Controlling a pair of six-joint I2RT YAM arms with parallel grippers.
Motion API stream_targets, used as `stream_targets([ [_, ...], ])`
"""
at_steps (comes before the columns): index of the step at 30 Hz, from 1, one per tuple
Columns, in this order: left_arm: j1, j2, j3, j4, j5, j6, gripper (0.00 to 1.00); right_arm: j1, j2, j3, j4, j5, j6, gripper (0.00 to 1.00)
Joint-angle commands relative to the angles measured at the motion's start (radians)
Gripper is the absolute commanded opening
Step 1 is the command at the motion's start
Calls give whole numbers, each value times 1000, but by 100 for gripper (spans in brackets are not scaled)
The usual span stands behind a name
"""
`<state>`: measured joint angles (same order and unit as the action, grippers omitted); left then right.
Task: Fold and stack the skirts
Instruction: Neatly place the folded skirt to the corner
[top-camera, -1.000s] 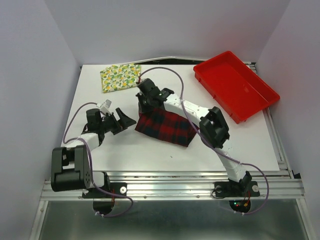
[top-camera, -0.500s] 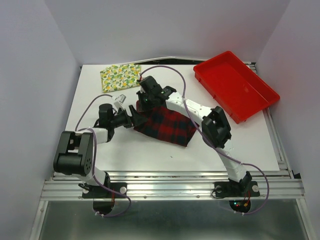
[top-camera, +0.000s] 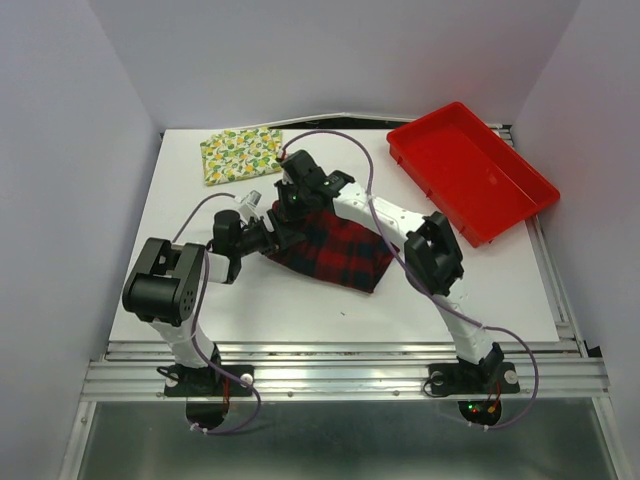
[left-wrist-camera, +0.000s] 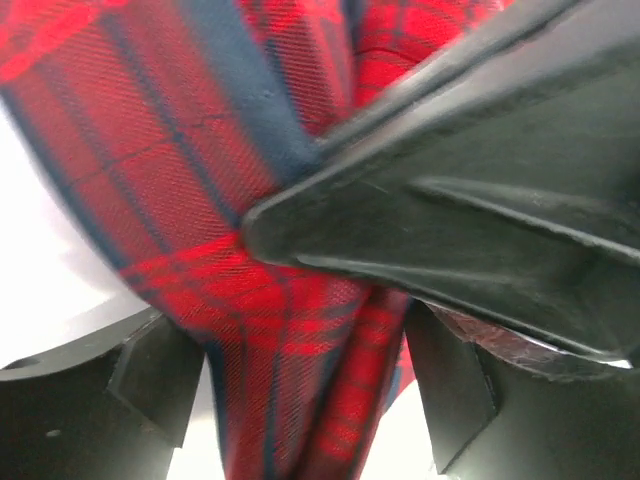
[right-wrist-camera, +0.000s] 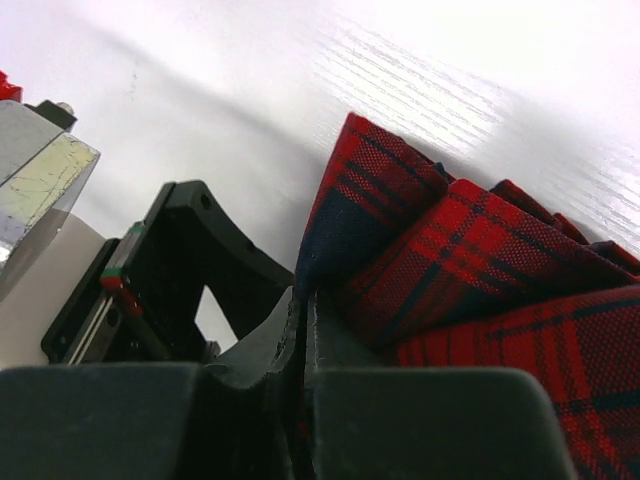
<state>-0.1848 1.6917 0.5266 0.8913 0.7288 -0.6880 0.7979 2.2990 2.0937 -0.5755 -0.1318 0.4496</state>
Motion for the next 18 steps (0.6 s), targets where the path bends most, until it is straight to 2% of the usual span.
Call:
stream_targets([
  [1, -34, 48, 56, 210, -3, -53, 77, -8, -95, 62, 39, -20, 15, 1],
  [4, -57, 107, 96, 254, 59, -97, 70, -8, -96, 62, 39, -22, 14, 1],
  [9, -82, 138, 73, 369, 75, -174, 69, -17, -98, 69, 39, -20, 14, 1],
  [12, -82, 140, 72, 383, 64, -179, 55, -17, -104, 71, 40, -22, 2, 1],
  [13, -82, 138, 75, 373, 52, -174, 43, -17, -102, 72, 40, -19, -9, 1],
  [14, -82, 128, 75, 364, 43, -159, 35, -26, -99, 81, 37, -11, -21, 1],
  [15, -82, 120, 79, 342, 29, -147, 28, -26, -99, 88, 39, 3, -49, 5],
  [16, -82, 103, 93, 277, -7, -128, 14, -46, -99, 94, 37, 35, -64, 29],
  [17, -82, 97, 105, 232, -26, -105, 6, -57, -99, 117, 39, 55, -78, 37],
  [18, -82, 91, 131, 183, -46, -55, 3, -71, -99, 130, 40, 76, -103, 41],
])
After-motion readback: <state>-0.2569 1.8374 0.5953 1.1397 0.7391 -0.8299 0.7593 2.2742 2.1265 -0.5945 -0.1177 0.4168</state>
